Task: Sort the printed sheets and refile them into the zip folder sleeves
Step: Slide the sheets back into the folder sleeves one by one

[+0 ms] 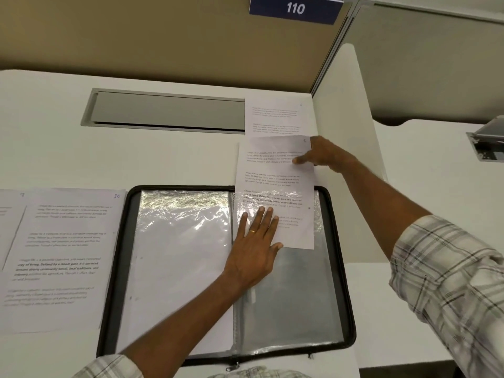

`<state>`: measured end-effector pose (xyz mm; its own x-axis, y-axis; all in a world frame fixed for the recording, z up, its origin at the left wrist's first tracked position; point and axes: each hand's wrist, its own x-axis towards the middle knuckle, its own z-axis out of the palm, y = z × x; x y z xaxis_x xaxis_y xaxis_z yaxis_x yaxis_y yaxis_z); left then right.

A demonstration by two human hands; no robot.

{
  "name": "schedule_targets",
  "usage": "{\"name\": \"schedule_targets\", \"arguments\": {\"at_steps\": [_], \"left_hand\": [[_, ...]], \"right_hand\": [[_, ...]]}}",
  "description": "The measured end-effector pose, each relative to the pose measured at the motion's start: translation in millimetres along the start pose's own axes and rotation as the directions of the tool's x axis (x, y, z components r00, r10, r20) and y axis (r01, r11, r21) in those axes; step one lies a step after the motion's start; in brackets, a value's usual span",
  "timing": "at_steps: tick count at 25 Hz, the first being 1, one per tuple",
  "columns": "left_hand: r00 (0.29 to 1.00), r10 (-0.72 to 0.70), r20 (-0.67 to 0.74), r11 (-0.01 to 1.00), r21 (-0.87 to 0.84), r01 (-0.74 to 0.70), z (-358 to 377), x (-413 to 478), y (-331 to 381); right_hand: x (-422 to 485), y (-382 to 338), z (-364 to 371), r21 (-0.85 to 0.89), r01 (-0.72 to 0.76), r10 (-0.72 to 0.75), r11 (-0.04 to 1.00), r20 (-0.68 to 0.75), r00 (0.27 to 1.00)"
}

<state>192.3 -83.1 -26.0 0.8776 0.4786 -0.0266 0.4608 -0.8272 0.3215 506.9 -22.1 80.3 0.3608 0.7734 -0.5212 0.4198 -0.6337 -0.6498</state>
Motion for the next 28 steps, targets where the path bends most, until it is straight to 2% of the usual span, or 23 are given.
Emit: {"name": "schedule_targets", "arguments": {"at_steps": [2,4,6,8,10,15,22,28], "left_hand": [[1.000,-0.005,0.011,1.000,0.002,0.005,3,-7,1],[0.999,-0.008,0.034,1.000,0.008,0.008,6,-13,4],[0.999,-0.024,0.048,1.000,0.001,0.024,10,-16,9],[0.998,-0.043,0.039,0.999,-0.025,0.044,12,-13,14],[0.998,-0.057,0.026,0.997,-0.045,0.058,13,-10,18],[0.997,-0.080,0.000,0.995,-0.063,0.080,9,-12,21],[0.997,-0.078,-0.015,0.992,-0.100,0.076,-10,-14,28],[0.996,-0.092,0.019,0.990,-0.102,0.093,3,-17,20]], "right_hand": [[12,-17,-7,-0.052,0.073,-0.076,0.996,-0.061,0.995],[31,-33,-15,-0.185,0.116,-0.123,0.976,-0.029,0.992],[49,-46,-18,-0.349,0.138,-0.116,0.927,0.081,0.990],[63,-54,-13,-0.529,0.186,-0.085,0.828,0.209,0.974],[77,-58,-2,-0.621,0.259,-0.083,0.740,0.298,0.951],[93,-60,4,-0.632,0.369,-0.100,0.682,0.418,0.903],[100,-65,-24,-0.511,0.311,-0.057,0.801,0.453,0.890],[92,-71,15,-0.496,0.338,-0.002,0.800,0.561,0.828]]}}
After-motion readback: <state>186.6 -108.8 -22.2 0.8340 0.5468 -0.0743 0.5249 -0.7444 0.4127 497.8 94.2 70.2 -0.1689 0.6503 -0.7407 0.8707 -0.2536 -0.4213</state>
